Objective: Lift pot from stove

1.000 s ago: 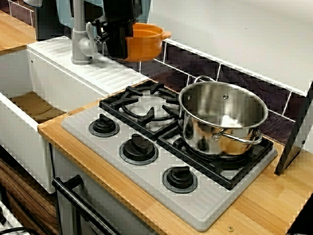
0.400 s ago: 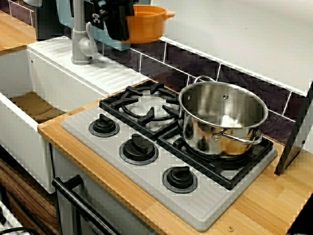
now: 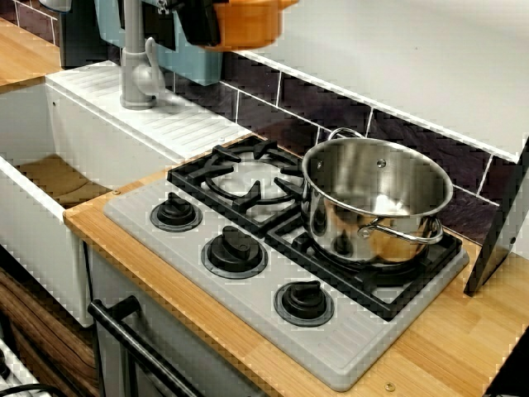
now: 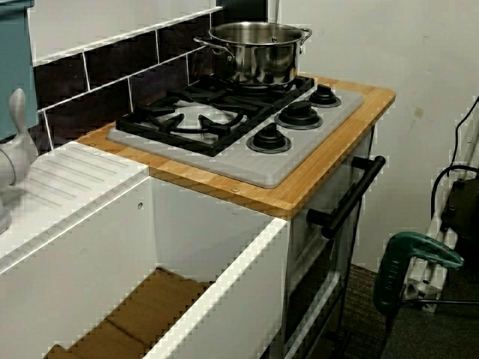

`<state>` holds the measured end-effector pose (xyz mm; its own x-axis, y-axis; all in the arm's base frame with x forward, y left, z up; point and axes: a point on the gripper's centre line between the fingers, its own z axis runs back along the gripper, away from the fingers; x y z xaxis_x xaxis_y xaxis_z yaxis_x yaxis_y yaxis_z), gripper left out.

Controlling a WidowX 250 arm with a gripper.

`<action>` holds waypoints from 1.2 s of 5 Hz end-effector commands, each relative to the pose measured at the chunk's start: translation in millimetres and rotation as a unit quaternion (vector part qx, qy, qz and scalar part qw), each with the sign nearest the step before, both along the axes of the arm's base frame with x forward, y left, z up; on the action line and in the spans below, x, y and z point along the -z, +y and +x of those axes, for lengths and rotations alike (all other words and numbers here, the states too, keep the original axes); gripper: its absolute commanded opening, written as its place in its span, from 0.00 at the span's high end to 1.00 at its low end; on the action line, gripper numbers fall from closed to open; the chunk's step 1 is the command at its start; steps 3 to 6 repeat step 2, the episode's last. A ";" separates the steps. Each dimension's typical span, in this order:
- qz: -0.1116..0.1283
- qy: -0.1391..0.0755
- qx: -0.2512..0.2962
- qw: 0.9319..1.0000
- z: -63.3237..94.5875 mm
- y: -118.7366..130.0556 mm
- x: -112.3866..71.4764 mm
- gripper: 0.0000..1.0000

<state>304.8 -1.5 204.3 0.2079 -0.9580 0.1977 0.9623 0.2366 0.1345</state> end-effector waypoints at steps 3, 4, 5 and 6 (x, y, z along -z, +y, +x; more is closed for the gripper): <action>-0.009 -0.044 -0.002 0.999 -1.1 5.8 -43.8 1.00; -0.009 -0.044 -0.002 0.999 -1.1 5.8 -43.8 1.00; -0.009 -0.044 -0.002 0.999 -1.1 5.8 -43.8 1.00; -0.009 -0.044 -0.002 0.999 -1.1 5.8 -43.8 1.00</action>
